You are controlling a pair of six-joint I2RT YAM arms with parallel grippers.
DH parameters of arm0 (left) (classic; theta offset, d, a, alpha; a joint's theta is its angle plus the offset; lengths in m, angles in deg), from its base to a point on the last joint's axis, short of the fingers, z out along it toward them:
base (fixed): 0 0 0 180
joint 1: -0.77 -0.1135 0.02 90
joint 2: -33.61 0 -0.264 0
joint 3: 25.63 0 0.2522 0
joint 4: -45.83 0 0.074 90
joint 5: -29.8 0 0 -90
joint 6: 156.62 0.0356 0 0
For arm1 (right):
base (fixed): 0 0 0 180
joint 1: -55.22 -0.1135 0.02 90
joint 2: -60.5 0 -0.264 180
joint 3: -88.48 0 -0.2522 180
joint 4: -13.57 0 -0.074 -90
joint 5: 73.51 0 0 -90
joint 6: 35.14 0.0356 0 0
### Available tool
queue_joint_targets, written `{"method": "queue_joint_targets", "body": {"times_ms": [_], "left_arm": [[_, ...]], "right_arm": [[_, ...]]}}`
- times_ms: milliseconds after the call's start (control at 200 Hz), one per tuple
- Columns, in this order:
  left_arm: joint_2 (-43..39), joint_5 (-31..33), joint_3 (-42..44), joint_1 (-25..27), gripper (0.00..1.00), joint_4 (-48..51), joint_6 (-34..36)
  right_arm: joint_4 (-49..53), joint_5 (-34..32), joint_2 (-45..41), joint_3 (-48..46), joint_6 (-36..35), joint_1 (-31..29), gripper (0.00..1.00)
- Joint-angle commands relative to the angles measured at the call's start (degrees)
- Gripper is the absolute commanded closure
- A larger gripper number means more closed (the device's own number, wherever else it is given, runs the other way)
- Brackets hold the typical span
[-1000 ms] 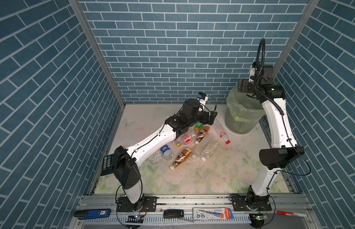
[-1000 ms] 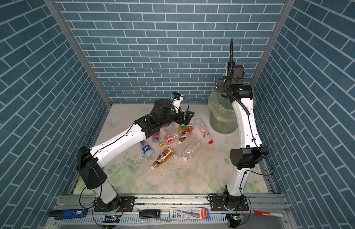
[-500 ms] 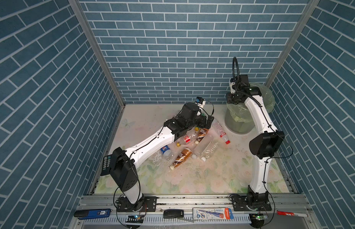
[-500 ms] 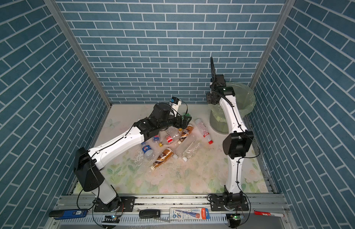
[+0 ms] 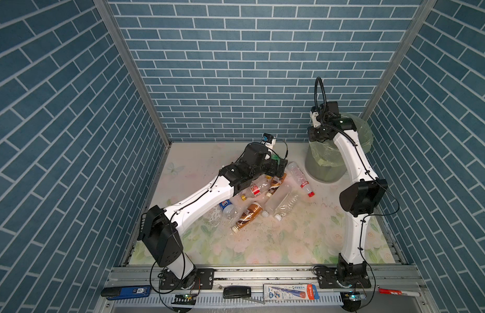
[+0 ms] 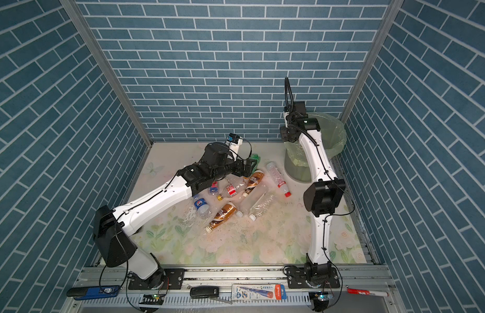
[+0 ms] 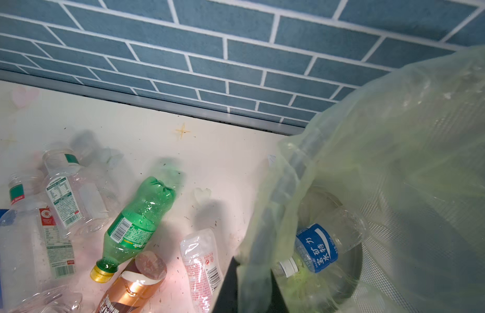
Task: Throw the plastic bottles in the bin
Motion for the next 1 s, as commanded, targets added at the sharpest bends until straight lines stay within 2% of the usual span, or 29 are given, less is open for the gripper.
{"method": "queue_joint_targets", "body": {"times_ms": [0, 305, 450, 675, 790, 890, 990], "left_arm": [[-0.9, 1.6, 0.7, -1.0, 0.01, 0.5, -1.3], [-0.4, 6.2, 1.3, -2.3, 0.01, 3.8, -4.5], [-0.7, 9.3, 2.0, -2.7, 0.01, 5.4, -6.6], [-0.3, 6.8, 2.3, -4.8, 0.01, 8.2, -8.0], [-0.5, 3.4, 3.3, -6.5, 0.01, 9.0, -9.1], [-1.3, 5.0, 4.9, -8.0, 0.01, 10.6, -10.9], [-2.5, 8.2, 6.4, -10.3, 0.01, 13.6, -14.4]], "right_arm": [[-0.4, 5.3, 2.3, 4.1, 0.0, -3.1, 1.0], [-0.1, 8.1, 5.4, 7.3, -0.5, -7.1, 1.0], [0.9, 5.4, 6.4, 9.0, -1.0, -8.1, 0.96], [0.4, 3.0, 4.2, 8.6, -0.7, -8.1, 0.59], [0.0, 1.9, 3.1, 8.3, -0.7, -8.1, 0.35], [-0.2, 1.5, -0.2, 8.3, -0.3, -8.1, 0.18], [-1.0, 0.8, -3.0, 8.0, 0.6, -8.1, 0.08]]}}
